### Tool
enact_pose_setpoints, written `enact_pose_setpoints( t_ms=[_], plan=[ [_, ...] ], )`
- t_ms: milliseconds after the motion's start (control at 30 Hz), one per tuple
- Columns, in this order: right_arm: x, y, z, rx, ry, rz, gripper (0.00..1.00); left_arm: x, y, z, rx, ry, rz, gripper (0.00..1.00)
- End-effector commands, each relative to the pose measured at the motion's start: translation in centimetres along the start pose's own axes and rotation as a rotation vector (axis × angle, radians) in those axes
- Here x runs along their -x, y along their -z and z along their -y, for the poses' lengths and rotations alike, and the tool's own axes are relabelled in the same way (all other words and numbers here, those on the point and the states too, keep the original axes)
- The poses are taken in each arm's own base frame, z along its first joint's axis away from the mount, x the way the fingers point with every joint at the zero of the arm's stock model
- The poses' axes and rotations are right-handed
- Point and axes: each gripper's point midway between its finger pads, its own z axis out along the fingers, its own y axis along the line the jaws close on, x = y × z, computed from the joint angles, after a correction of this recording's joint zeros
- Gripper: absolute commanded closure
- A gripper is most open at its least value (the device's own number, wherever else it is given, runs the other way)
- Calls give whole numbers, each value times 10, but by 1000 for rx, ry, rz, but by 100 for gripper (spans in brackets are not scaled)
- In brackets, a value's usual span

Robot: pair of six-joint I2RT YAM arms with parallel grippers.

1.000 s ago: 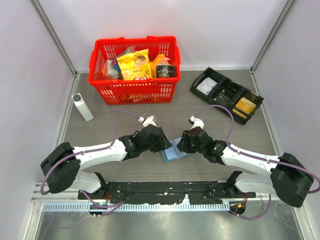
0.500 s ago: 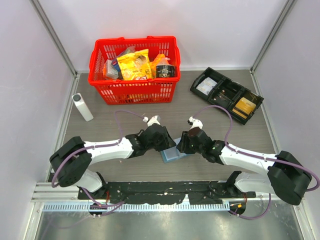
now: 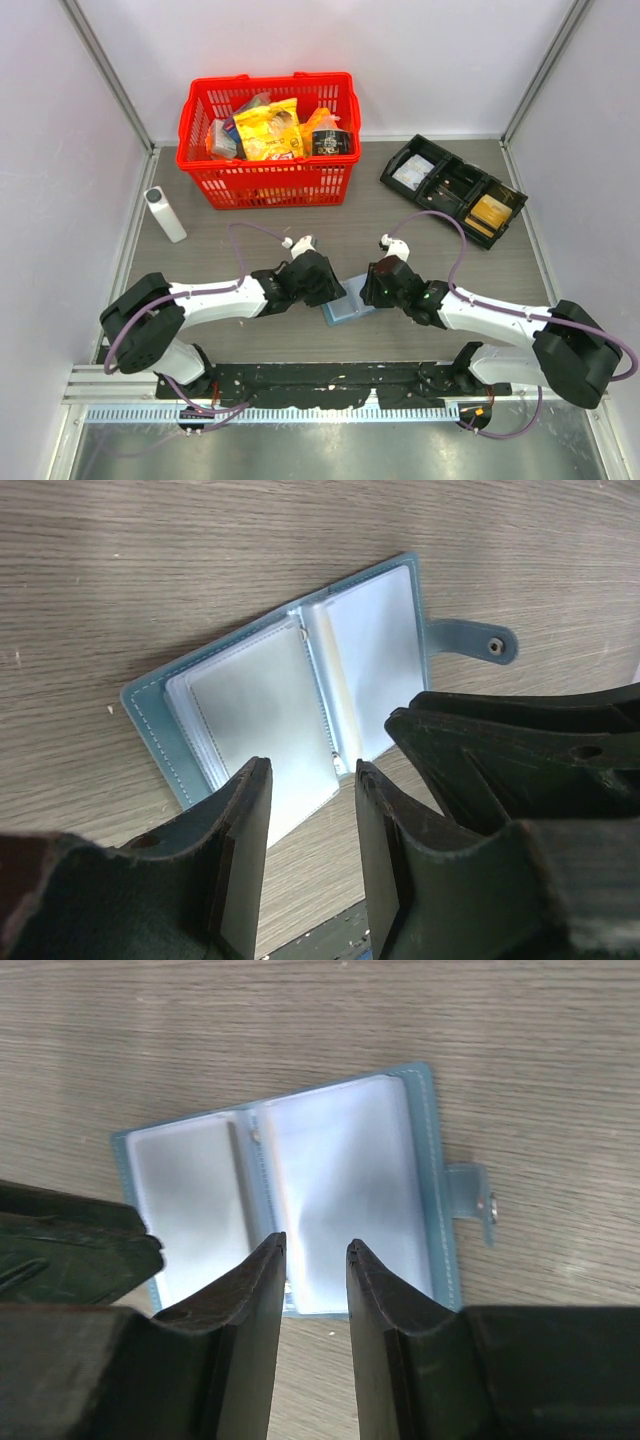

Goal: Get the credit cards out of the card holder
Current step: Remove the credit card from the card holder.

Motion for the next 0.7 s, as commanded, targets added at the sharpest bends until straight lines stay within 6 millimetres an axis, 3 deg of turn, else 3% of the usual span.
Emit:
enact_pose_setpoints(
  t_ms=[0, 467, 667],
  plan=[
    [7, -1, 11, -76, 9, 35, 64, -1, -3, -11, 44, -5, 6, 57],
    [-3, -8, 22, -127, 10, 1, 65, -5, -5, -22, 116, -32, -15, 52],
    [-5, -9, 23, -132, 12, -6, 65, -4, -6, -16, 104, -40, -15, 52]
  ],
)
